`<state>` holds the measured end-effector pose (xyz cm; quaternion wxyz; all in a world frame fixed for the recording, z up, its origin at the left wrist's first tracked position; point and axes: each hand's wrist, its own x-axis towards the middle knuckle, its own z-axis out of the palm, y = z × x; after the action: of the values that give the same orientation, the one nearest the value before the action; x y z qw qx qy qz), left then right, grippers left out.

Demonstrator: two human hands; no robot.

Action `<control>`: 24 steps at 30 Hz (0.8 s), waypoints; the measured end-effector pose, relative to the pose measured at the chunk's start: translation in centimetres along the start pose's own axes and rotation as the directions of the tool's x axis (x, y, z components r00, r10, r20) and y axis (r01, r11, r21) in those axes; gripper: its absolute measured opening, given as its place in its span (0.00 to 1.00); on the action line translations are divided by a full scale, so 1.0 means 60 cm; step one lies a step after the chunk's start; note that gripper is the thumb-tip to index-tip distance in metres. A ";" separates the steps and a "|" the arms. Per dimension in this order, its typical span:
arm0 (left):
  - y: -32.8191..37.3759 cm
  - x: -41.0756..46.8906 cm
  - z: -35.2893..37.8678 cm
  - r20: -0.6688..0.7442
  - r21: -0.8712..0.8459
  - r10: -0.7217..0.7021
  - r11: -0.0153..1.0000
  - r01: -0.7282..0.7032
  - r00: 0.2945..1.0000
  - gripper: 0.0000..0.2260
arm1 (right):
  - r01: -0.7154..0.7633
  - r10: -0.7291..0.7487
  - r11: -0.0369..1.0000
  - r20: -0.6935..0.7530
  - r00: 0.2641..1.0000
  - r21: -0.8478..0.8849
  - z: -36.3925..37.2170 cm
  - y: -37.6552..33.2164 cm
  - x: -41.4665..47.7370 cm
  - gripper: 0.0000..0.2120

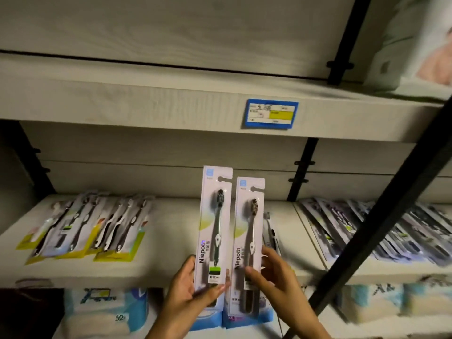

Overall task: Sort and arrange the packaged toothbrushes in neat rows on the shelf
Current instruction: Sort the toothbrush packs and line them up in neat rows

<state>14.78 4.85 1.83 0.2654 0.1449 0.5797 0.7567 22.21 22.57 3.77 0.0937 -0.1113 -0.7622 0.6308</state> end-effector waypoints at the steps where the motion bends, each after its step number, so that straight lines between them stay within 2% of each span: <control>1: -0.004 -0.002 0.010 -0.001 -0.001 -0.002 1.000 0.002 1.000 0.39 | -0.001 0.001 1.000 -0.003 1.000 0.001 -0.015 0.003 -0.008 0.21; 6: -0.020 -0.003 0.072 0.080 0.013 -0.025 1.000 0.024 0.996 0.45 | 0.003 -0.005 0.999 -0.081 0.997 -0.032 -0.085 0.025 -0.048 0.22; 11: -0.048 -0.002 0.168 0.117 0.064 -0.015 0.998 0.007 0.993 0.44 | 0.022 -0.027 0.998 -0.072 0.997 -0.064 -0.170 0.045 -0.078 0.21; 13: -0.062 0.000 0.208 0.106 0.049 -0.016 0.999 0.011 0.994 0.43 | 0.040 -0.044 0.997 -0.061 0.997 -0.067 -0.212 0.055 -0.085 0.22; 16: -0.092 0.006 0.276 0.079 0.029 -0.014 1.000 0.012 0.997 0.47 | 0.060 -0.061 0.993 -0.008 0.998 -0.098 -0.286 0.076 -0.092 0.19; 21: -0.115 0.014 0.403 0.005 -0.010 -0.007 1.000 0.008 1.000 0.49 | 0.055 -0.049 0.987 0.046 0.998 -0.150 -0.405 0.107 -0.107 0.24; 23: -0.117 0.014 0.445 -0.022 0.000 0.005 1.000 -0.005 1.000 0.46 | 0.067 -0.062 0.990 0.042 0.997 -0.128 -0.440 0.113 -0.113 0.24; 24: -0.117 0.013 0.464 -0.039 0.018 0.009 1.000 -0.008 0.999 0.40 | 0.076 -0.072 0.990 0.038 0.997 -0.119 -0.455 0.113 -0.116 0.25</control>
<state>30.44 28.87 3.00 0.2494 0.1348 0.5910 0.7552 36.93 47.48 2.18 0.0974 -0.0781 -0.8040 0.5814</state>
